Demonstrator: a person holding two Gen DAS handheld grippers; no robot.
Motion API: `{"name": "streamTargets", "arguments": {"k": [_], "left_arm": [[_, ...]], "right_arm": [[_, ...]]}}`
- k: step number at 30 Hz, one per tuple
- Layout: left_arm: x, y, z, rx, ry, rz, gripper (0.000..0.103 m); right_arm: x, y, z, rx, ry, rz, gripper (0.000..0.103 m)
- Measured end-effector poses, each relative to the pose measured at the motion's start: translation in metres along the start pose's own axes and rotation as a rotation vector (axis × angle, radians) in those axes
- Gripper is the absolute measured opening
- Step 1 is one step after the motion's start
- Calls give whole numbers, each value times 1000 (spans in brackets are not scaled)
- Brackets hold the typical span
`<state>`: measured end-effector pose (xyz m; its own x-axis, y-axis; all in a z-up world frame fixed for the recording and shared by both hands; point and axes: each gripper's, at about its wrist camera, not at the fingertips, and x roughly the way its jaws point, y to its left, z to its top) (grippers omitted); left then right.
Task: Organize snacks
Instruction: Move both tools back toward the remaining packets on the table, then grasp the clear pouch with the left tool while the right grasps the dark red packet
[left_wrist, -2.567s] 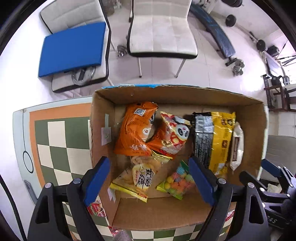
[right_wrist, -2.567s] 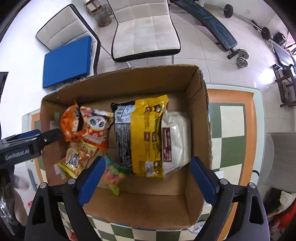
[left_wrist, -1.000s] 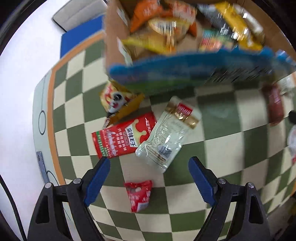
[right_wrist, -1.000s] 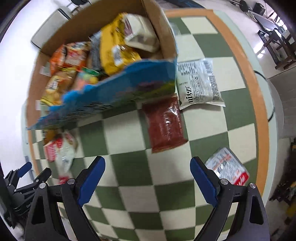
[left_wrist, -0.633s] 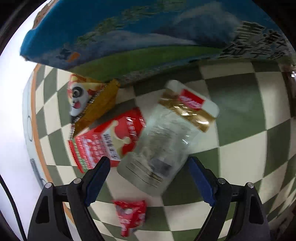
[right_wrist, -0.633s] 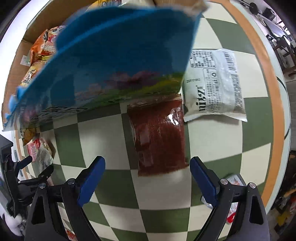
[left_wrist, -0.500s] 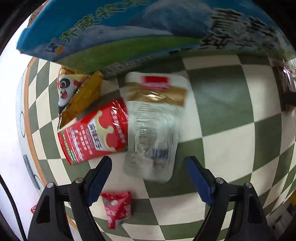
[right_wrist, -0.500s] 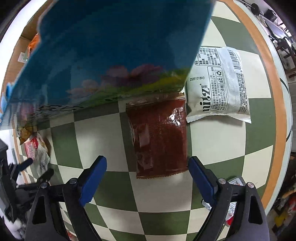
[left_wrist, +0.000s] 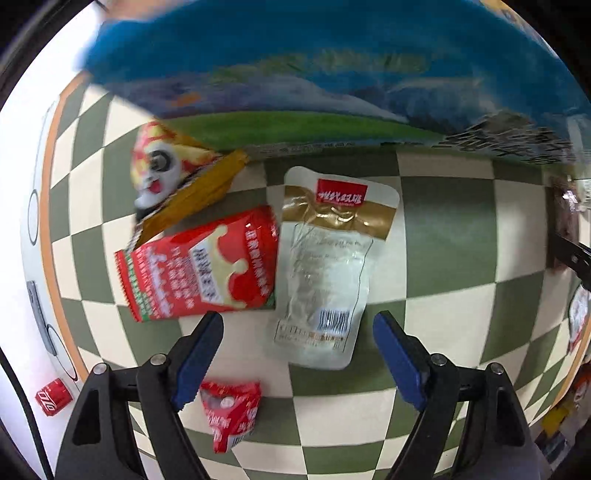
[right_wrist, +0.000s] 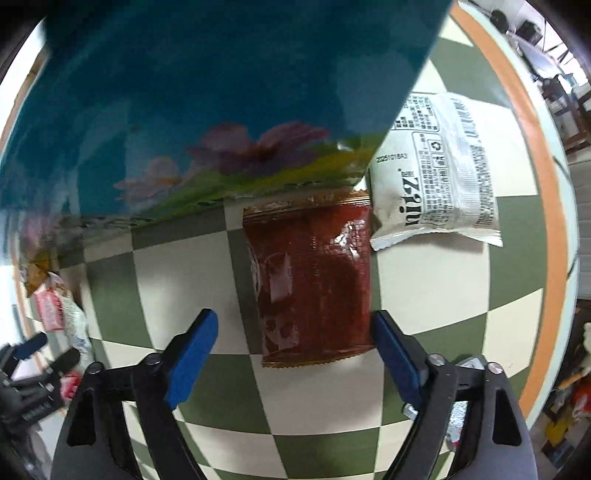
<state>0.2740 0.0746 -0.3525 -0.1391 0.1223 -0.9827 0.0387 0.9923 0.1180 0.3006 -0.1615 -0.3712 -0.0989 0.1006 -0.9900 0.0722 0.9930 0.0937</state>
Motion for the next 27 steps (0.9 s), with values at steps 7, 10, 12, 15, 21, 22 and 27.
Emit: {"name": "streamTargets", "arguments": {"k": [7,10,12,15,21,22,27], "left_arm": [[0,-10,7,-25,-44,1,58],[-5,-21,4,-4,-55,26,51],[-6,-24,-2,-12,-60,23,50],[-2,-21,-17,-56,-41,-15,50],[-5,-16,-56,-125,-39,-73,50],[-8,-16,-62,-131,-41,-82,50],[-25,-21,-87,-133,-67,-133,50]], "right_arm": [[-4,3,-26,-46,-54,-55,59],[-4,1,-34,-62,-44,-47,59],[-4,1,-38,-75,-36,-42,59],[-3,3,-51,-89,-21,-24,59],[-3,3,-81,-96,8,50,58],[-4,4,-86,-98,8,65,58],[-16,11,-109,-108,8,131,58]]}}
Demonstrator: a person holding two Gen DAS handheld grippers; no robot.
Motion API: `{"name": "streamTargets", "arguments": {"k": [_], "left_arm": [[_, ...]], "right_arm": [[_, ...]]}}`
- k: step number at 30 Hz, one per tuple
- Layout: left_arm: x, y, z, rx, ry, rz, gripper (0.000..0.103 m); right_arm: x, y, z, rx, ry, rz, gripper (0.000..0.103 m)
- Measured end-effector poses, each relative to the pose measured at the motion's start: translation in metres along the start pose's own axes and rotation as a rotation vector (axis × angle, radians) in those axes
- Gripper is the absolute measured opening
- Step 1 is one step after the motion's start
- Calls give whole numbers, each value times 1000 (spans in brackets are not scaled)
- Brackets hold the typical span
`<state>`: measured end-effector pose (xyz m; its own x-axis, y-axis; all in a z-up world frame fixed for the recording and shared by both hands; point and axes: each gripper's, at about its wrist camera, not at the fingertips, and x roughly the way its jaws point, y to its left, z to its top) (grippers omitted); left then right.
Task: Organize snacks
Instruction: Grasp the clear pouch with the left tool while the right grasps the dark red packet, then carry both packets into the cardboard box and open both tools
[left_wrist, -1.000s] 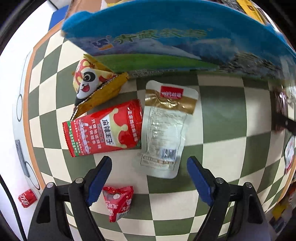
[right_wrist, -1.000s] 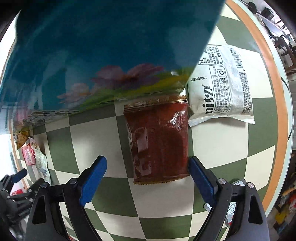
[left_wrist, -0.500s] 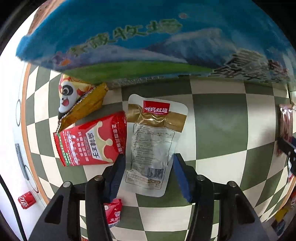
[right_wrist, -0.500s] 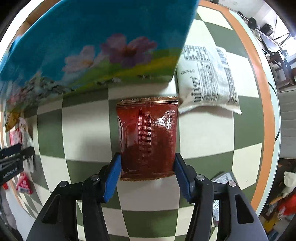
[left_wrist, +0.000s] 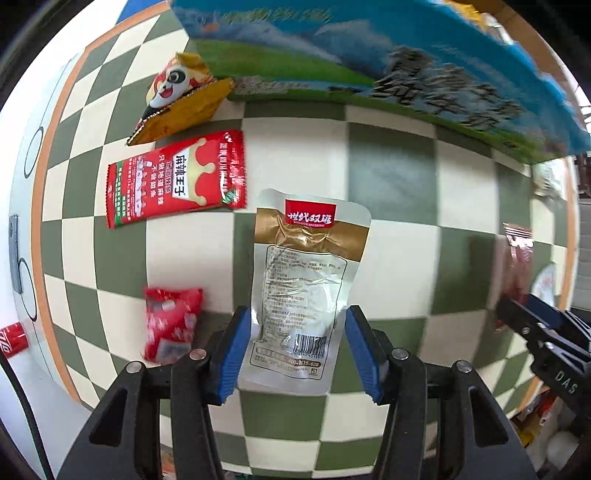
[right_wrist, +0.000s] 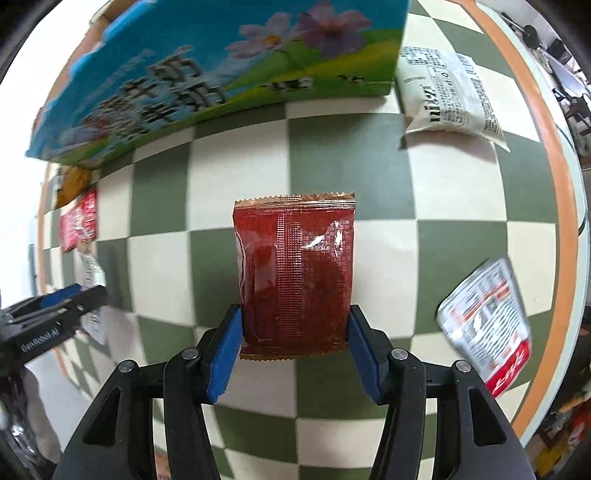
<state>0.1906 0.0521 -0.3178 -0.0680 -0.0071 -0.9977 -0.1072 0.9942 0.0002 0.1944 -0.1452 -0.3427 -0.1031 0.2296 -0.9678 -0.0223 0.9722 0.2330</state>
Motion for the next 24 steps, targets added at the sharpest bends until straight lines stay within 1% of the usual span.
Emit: {"name": "streamTargets", "arguments": {"k": [2,5,8,11,12,13,15,16,20,21,24], "left_arm": [[-14,-5,-6,7,-13,-25,50],[-42,-14,-8,19,-60,-61,50],[-82,-24,-8,30,-124,-105,50],[-118,-36,17,34,-174,-142,50],[-131,-39,33,42,-192,-163,50],[-139,-42,42,40,-208,-175,50],[-150,-48,79,59,-231,-175,50],[-157,-50,89,59,-246,-172,50],[-164,-64,134,92,-239,-153,50],[-163,-67,149,99,-228,-141,50],[-153,-68,175,103,-191,-128,50]], "right_arm": [[-10,8,-5,-12,-8,25,58],[-38,21,0,-25,-28,73,58],[-66,29,3,-42,-67,120,58],[-103,35,10,-51,-122,165,58],[-114,37,13,-51,-140,177,58],[-126,36,16,-51,-158,189,58],[-150,37,27,-44,-198,218,58],[-159,38,33,-39,-210,224,58],[-187,29,69,-16,-267,219,58],[-189,27,82,-4,-276,217,58],[-187,23,112,16,-280,189,58]]}}
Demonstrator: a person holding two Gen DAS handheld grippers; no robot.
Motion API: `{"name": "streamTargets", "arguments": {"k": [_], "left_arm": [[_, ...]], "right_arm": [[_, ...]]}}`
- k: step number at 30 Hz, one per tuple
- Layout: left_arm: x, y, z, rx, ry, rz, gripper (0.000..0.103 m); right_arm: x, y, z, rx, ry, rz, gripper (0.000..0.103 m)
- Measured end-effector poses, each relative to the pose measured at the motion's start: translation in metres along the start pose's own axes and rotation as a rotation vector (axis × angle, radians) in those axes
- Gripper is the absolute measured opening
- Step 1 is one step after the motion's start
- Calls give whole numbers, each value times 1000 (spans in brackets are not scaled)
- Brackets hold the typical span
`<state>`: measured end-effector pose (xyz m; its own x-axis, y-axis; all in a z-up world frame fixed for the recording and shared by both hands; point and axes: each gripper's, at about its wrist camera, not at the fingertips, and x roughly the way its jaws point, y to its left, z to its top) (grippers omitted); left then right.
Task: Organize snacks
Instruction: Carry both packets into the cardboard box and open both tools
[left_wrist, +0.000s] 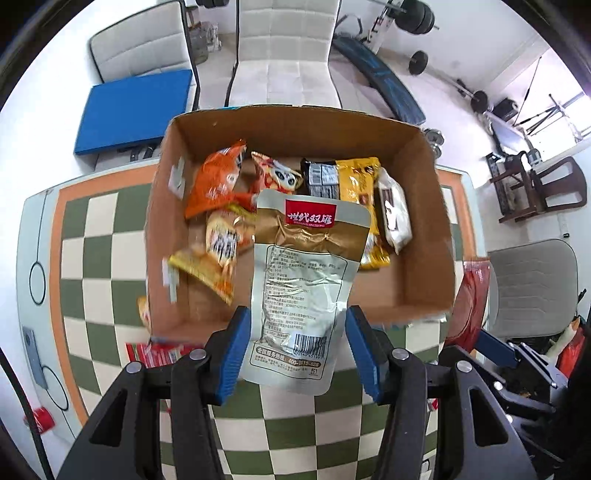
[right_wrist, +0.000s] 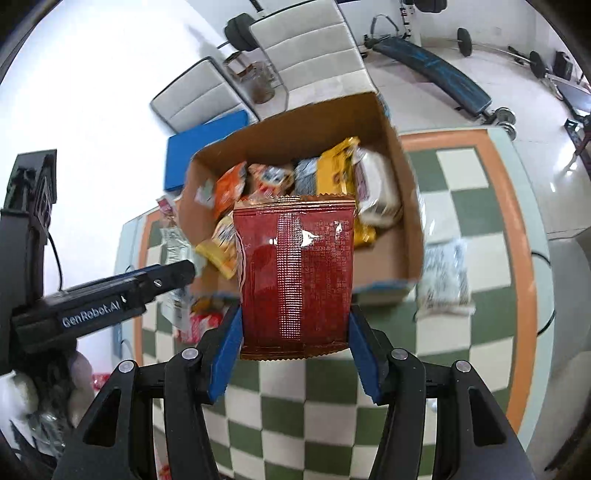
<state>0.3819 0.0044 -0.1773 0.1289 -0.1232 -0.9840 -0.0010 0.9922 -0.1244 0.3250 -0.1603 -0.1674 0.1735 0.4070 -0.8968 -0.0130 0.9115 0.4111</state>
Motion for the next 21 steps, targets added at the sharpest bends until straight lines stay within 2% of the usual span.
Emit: {"name": "streamTargets", "arguments": {"k": [4,8,13,19,20,21], "left_arm": [[21,2,29,2,60,33,50],[44,2,49,12,115,68,50],[70,5,54,15,180,91,51],[91,7,53,13,242,97,52],[94,9,52,3,252,101,52],[96,10,51,-2,258,103,52]], "right_arm": [[24,-12,31,28,35,-25,58],[51,-24,47,51,69,-60,59],[74,-36,54,64,105,-88,59],[92,-47,55,97,170,-68,61],[96,-49,54,105,188,-70,67],[99,-50,54,104,199,-81,81]]}}
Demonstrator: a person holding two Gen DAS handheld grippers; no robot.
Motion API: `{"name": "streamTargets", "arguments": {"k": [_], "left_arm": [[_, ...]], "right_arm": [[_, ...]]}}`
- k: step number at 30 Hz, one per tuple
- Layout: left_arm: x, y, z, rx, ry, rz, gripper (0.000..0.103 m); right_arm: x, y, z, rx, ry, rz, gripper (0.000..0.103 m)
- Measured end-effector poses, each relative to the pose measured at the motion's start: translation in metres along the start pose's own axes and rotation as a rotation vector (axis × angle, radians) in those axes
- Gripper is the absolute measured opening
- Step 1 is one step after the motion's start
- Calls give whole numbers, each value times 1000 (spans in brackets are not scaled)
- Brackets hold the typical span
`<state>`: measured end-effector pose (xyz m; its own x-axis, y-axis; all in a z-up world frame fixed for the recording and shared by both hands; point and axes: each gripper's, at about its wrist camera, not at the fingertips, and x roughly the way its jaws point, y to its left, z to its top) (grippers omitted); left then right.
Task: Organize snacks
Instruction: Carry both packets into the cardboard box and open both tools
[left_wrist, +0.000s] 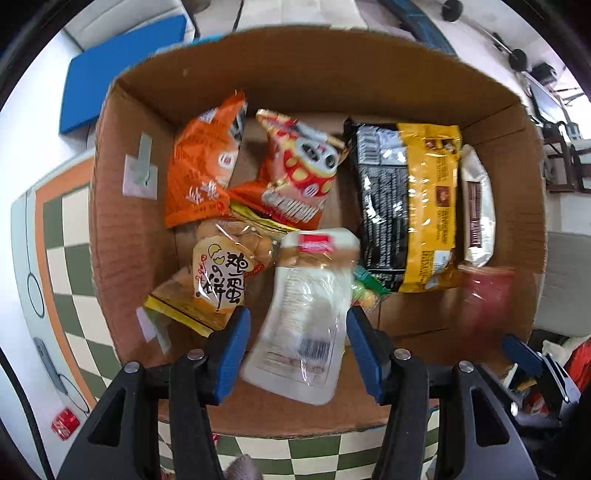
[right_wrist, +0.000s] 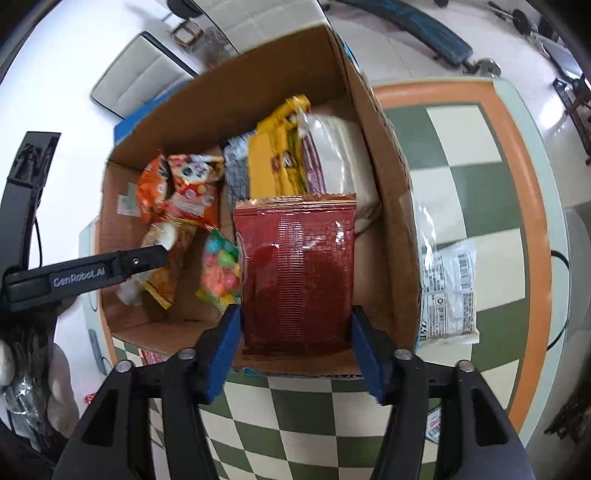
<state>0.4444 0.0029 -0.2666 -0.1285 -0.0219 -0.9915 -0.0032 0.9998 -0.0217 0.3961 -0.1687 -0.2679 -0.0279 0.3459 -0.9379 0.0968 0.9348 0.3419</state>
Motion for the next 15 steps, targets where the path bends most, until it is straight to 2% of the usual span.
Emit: {"name": "streamTargets", "arguments": {"k": [1,2,4,10,15], "left_arm": [[1,0,0,0,1,5,57],[2,0,-1,-4,1,9,72],[2,1,-3,-14,-4,-8,83],[-8,0,-17,-26,-45,-8,87],[-22,3,-29,-34,-95,-36,87]], "right_arm": [[2,0,0,-5,5,-13,85],[5,1,0,-11,11,-11,86],[8,2,-1,-16,28,-10,90],[16,8,1,-40,37,-36,92],[9,16,1,-53,15,-69,96]]}}
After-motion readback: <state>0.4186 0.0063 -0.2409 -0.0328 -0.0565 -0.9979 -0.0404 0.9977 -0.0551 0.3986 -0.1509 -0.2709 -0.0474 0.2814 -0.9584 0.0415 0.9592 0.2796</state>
